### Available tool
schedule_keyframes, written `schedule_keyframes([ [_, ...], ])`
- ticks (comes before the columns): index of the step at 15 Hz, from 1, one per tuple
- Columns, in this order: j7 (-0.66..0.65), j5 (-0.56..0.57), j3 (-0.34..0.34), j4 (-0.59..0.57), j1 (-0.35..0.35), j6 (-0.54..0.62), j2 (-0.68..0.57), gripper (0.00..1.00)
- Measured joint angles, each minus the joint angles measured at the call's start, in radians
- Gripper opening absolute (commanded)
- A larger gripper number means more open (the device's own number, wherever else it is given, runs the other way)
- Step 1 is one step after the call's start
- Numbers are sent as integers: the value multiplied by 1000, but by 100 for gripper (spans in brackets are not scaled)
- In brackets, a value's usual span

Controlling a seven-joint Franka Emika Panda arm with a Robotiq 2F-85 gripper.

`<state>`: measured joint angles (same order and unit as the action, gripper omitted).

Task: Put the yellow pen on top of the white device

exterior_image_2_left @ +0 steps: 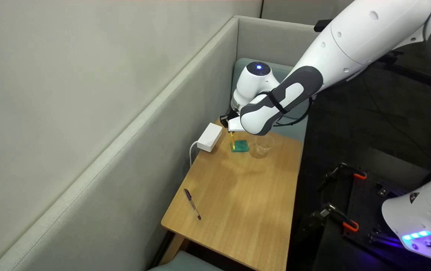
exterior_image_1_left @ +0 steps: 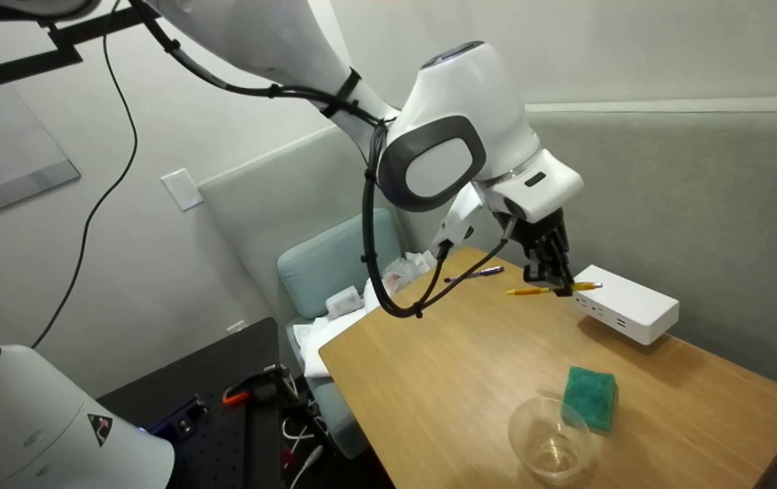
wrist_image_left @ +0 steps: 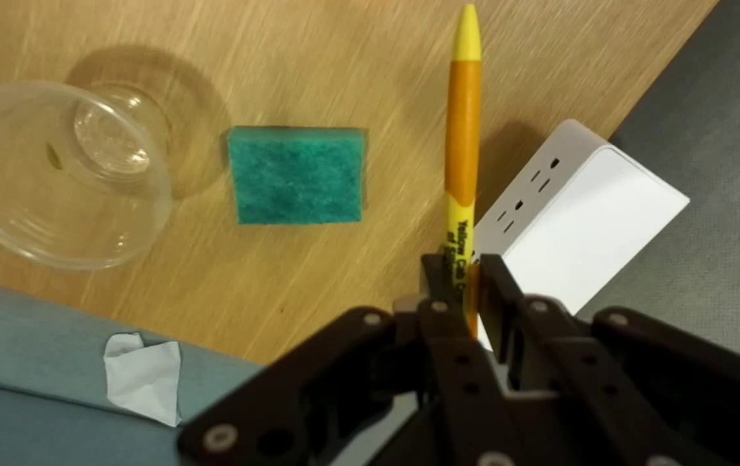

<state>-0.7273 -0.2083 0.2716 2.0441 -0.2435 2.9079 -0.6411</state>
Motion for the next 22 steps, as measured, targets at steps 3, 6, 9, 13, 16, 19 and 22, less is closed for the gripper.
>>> schedule_keyframes([
  [3, -76, -32, -2, -71, 29, 0, -46, 4],
  [6, -148, -60, -10, -168, 62, 0, -112, 4],
  [9, -194, -91, -52, -265, 107, -8, -181, 4],
  [13, -200, -135, -159, -369, 188, -25, -247, 4],
  [16, -203, -150, -187, -427, 211, -37, -291, 4],
  [19, -217, -151, -187, -466, 212, -63, -328, 4],
  [22, -226, -151, -187, -492, 213, -74, -355, 43],
])
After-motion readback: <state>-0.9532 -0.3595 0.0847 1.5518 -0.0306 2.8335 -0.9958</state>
